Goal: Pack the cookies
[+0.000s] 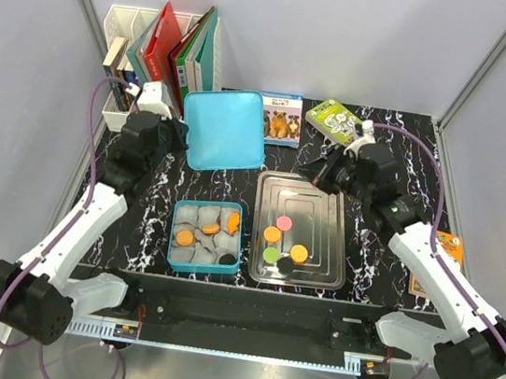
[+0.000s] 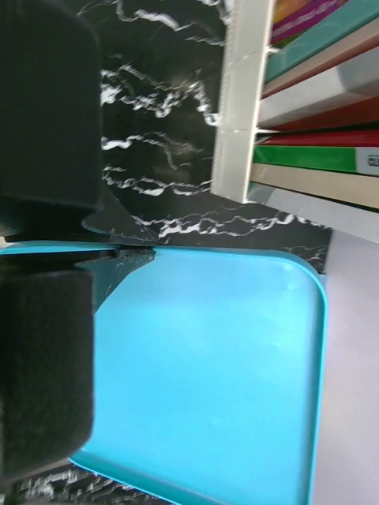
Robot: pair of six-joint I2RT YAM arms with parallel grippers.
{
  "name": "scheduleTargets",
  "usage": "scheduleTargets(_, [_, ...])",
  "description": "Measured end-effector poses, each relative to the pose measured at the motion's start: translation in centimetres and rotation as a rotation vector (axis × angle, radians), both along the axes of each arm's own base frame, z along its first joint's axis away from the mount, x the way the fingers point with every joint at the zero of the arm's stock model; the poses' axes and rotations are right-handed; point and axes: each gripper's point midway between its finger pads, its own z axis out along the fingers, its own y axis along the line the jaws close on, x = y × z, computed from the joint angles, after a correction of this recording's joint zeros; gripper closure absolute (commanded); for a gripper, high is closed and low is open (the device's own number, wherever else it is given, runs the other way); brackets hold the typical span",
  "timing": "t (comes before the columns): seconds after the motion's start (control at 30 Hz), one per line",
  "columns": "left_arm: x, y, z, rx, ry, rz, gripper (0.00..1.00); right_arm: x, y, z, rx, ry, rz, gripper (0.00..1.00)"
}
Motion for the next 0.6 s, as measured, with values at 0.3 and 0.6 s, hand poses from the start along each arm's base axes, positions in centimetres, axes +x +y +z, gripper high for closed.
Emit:
scheduleTargets(0.3, [0.5,-0.4,1.2,0.117,-0.271,-0.044,1.00,-1.0,1.0,3.4,0.270,0.085,0.133,0.39])
scheduleTargets(0.6, [-1.3,-4.2,2.1,0.292,-0.544,-0.170,1.00,-2.5,2.6,4.4,0.605,0.230,0.287,0.37])
